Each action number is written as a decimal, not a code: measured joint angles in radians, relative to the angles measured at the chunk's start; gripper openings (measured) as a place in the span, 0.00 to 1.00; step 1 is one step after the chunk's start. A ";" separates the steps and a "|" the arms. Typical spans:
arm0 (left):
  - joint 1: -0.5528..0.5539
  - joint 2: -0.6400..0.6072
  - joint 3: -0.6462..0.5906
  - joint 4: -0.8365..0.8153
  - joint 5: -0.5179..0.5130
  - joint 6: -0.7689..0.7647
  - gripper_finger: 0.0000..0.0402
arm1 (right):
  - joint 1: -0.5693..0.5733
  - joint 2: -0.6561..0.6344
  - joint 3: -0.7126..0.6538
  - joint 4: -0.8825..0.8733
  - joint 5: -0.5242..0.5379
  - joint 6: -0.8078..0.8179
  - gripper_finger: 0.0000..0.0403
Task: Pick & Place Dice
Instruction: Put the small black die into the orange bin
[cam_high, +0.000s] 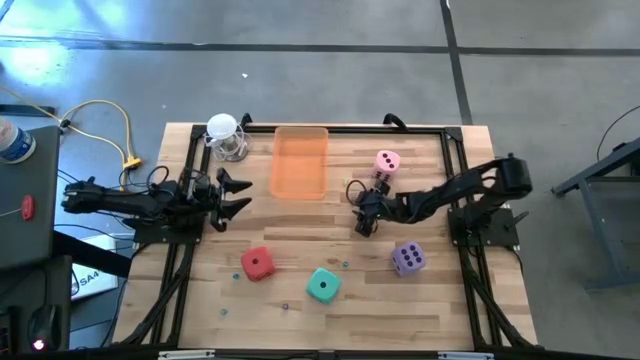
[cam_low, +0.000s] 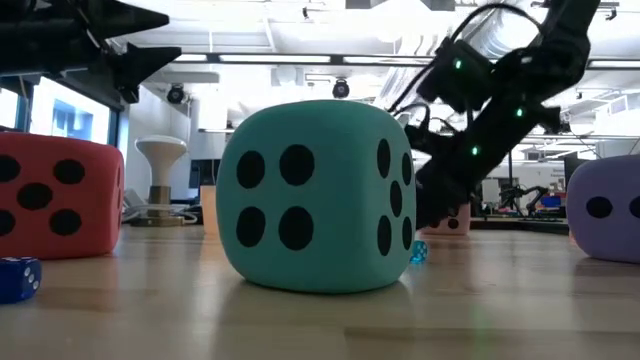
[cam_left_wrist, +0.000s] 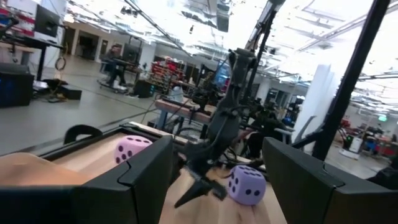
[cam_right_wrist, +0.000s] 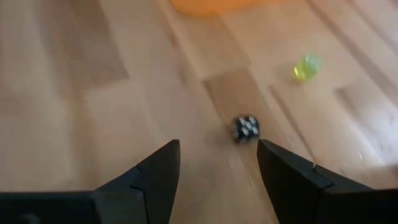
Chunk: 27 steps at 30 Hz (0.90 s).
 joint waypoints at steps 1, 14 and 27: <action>-0.006 0.015 0.000 0.012 0.000 0.000 0.60 | 0.000 0.012 0.000 0.012 0.028 0.013 0.51; -0.025 0.102 0.000 0.044 0.000 -0.003 0.60 | -0.048 0.073 0.001 0.093 -0.004 0.140 0.50; -0.028 0.102 0.000 0.042 -0.001 -0.001 0.60 | -0.062 0.143 0.003 0.178 -0.009 0.127 0.37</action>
